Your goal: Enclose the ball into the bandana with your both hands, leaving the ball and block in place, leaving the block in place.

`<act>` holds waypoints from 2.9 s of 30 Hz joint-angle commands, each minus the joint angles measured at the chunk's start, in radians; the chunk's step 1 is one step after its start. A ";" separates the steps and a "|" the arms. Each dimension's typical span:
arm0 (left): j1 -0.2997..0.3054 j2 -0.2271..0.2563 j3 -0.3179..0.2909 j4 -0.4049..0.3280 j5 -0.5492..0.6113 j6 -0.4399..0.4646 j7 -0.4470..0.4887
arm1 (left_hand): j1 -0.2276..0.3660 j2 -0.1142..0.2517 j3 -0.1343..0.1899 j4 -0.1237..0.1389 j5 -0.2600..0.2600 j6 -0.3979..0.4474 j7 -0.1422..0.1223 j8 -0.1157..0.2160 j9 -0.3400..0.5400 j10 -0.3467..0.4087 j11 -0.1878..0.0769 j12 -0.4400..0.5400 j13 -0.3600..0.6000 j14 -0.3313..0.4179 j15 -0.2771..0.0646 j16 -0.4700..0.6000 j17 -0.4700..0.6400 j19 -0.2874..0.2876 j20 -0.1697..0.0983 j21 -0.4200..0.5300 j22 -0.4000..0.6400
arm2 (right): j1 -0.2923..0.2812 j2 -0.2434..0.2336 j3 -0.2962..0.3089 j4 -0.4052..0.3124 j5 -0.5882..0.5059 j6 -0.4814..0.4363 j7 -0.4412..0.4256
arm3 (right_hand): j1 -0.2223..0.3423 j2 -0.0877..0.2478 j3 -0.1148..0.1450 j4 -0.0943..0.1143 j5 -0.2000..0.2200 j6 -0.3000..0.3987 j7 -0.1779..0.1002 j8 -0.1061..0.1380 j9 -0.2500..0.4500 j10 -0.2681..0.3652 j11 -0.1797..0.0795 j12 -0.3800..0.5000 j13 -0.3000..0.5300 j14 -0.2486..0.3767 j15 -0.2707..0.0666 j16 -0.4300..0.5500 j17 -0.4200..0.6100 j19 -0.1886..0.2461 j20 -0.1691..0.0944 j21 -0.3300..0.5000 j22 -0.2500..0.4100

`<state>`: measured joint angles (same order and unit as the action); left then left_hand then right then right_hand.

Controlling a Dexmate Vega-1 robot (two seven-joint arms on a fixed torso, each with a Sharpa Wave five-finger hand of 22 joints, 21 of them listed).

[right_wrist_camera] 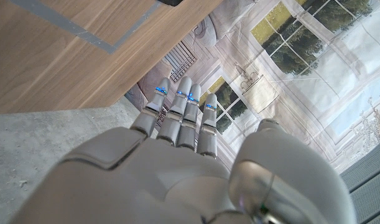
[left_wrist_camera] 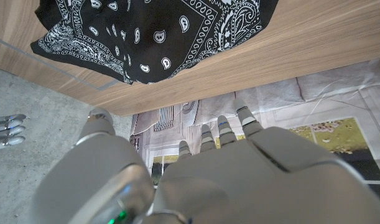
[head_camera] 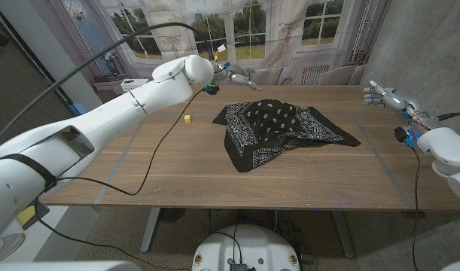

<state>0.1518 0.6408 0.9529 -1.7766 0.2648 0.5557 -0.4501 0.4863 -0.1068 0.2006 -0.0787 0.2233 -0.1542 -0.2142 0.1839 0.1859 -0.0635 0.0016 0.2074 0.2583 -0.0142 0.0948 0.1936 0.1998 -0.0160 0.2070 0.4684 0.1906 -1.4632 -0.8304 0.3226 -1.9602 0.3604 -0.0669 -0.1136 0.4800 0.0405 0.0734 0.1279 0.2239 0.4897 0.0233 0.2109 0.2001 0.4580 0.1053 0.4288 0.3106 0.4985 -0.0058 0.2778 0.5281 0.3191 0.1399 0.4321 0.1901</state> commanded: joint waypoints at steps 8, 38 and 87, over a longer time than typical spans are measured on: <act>-0.061 -0.126 0.089 0.199 0.095 -0.089 -0.078 | 0.007 -0.017 -0.013 -0.008 0.020 0.031 -0.002 0.017 0.004 0.009 -0.009 0.013 -0.003 0.017 0.012 0.011 0.001 0.020 0.004 -0.003 0.000 | -0.002 0.034 0.010 0.006 -0.011 0.027 0.016 | -0.002 0.011 -0.005 -0.008 0.000 0.014 -0.003 0.006 0.002 0.022 0.004 -0.005 -0.005 0.014 0.000 0.010 0.003 0.001 0.011 -0.002 0.004; -0.063 -0.321 0.145 0.521 0.119 -0.253 0.053 | 0.034 -0.017 -0.020 -0.019 0.043 0.039 -0.005 0.016 0.005 0.014 -0.008 0.018 -0.009 0.026 0.008 0.011 -0.002 0.047 0.005 -0.003 0.001 | -0.003 0.042 0.000 0.032 0.001 0.036 0.016 | -0.005 0.021 -0.008 -0.018 -0.005 0.025 -0.001 0.007 0.002 0.043 0.006 -0.013 -0.016 0.023 0.001 0.015 -0.001 0.003 0.012 -0.006 0.004; -0.162 -0.440 0.338 0.752 0.311 -0.328 -0.015 | 0.510 0.136 0.056 -0.082 -0.006 0.282 0.005 0.101 0.019 0.232 -0.063 0.155 0.020 0.434 -0.199 0.123 0.052 0.527 -0.223 0.155 0.008 | 0.042 -0.001 -0.062 0.065 0.040 0.008 -0.030 | -0.030 0.054 -0.011 -0.012 -0.011 0.061 0.003 0.013 0.001 0.097 0.017 -0.018 -0.033 0.059 0.007 0.025 -0.010 0.016 0.013 -0.008 0.004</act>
<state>-0.0156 0.2001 1.2635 -1.0244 0.5286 0.2160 -0.4665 0.9627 0.0140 0.2649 -0.1746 0.2404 0.0342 -0.2107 0.2509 0.1984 0.1220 -0.0422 0.3395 0.2649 0.3529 0.0037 0.3029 0.2282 0.4961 -0.0089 0.6125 0.1934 -1.4093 -0.8239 0.2603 -1.8776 0.3924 -0.0420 -0.1262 0.4485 0.0880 0.0620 0.1086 0.2174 0.5416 0.0286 0.2184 0.2004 0.5442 0.1234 0.4103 0.2783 0.5486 0.0016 0.2931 0.5188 0.3251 0.1521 0.4255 0.1943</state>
